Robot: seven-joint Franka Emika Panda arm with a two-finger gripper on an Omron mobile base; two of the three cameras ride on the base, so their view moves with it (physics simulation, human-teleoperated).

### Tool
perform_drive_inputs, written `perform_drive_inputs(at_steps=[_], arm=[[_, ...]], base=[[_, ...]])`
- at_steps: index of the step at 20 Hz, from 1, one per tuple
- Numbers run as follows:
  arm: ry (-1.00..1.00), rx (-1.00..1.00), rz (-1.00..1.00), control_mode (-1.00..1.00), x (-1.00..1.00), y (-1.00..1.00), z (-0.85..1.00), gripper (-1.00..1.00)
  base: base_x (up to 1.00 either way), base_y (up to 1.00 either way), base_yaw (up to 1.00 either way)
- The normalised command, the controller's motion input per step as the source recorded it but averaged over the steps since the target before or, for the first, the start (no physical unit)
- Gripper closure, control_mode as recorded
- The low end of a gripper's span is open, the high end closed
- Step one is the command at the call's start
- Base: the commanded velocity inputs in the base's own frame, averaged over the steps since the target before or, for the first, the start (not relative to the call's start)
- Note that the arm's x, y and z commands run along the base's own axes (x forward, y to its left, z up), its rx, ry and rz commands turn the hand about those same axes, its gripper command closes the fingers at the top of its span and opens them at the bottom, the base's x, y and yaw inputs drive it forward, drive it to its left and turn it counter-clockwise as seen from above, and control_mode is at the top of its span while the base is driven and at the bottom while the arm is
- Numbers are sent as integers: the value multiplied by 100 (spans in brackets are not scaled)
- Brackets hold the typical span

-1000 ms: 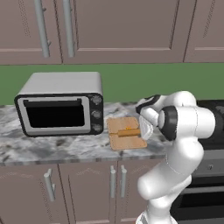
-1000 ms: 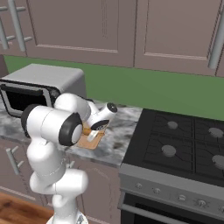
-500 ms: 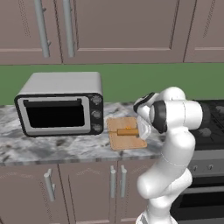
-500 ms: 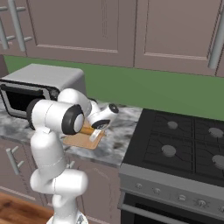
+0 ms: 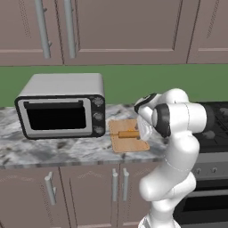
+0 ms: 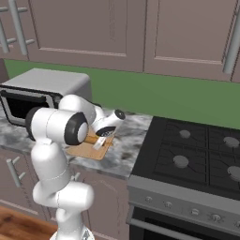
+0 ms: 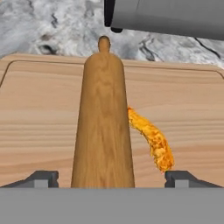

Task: Open the cabinet, retrieve the rolling pin, and place it next to the meat on the cutting board to prepare for tenderizing.

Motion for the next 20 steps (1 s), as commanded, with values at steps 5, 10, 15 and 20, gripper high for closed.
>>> perform_drive_inputs(at_steps=[5, 10, 15, 20], arm=[[0, 0, 2, -100, 0, 11, 20, -100], [0, 0, 0, -100, -8, 1, 28, -100], [-1, 0, 0, -100, -34, 0, 26, -100], [0, 0, 0, -100, -55, 7, 14, -100]], base=[[0, 0, 0], [0, 0, 0], [0, 0, 0], [0, 0, 0]])
